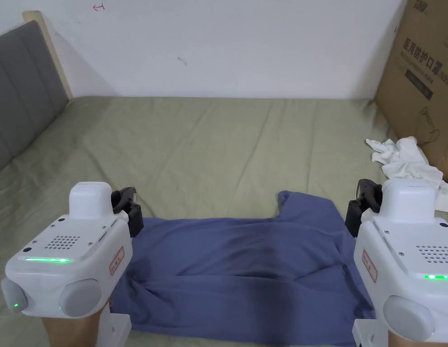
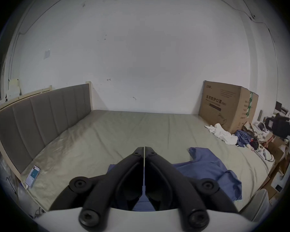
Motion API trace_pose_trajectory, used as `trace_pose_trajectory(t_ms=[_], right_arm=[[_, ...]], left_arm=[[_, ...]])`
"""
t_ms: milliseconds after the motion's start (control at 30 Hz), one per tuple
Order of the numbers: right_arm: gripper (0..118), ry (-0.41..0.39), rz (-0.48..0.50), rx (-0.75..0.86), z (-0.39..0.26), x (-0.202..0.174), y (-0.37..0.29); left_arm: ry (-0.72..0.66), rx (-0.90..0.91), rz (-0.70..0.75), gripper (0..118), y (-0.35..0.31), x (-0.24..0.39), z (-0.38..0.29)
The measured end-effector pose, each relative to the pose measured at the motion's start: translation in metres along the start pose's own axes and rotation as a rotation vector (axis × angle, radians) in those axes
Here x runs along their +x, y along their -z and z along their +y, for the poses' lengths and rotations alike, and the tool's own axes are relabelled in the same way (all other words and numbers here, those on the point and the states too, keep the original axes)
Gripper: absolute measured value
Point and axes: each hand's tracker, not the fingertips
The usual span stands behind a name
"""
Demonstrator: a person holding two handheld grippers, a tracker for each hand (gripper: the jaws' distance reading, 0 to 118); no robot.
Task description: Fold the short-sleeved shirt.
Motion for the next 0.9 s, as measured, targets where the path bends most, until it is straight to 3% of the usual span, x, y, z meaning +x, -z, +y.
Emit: trace_pose_trajectory(t_ms=[67, 300, 700, 733, 767, 800, 900], right_arm=[[3, -0.028, 0.0, -0.013, 0.0, -0.001, 0.003], [3, 0.004, 0.013, -0.043, -0.003, -0.001, 0.023], [3, 0.022, -0.004, -0.147, -0.022, -0.001, 0.082], [3, 0.022, -0.005, -0.162, -0.025, -0.001, 0.089], [3, 0.023, -0.007, -0.175, -0.028, -0.001, 0.095], [3, 0.023, -0.008, -0.188, -0.031, -0.001, 0.1], [3, 0.019, -0.018, -0.224, -0.041, -0.002, 0.116]], left_arm=[[0.001, 0.001, 0.014, 4, 0.002, 0.0, 0.0], [-0.019, -0.08, 0.031, 4, 0.037, -0.016, 0.002], [-0.103, -0.475, 0.07, 6, 0.2, -0.089, -0.024], [-0.119, -0.516, 0.066, 19, 0.216, -0.096, -0.027], [-0.135, -0.564, 0.061, 57, 0.23, -0.101, -0.031], [-0.159, -0.609, 0.061, 84, 0.242, -0.107, -0.035], [-0.167, -0.692, 0.081, 90, 0.275, -0.12, -0.05]])
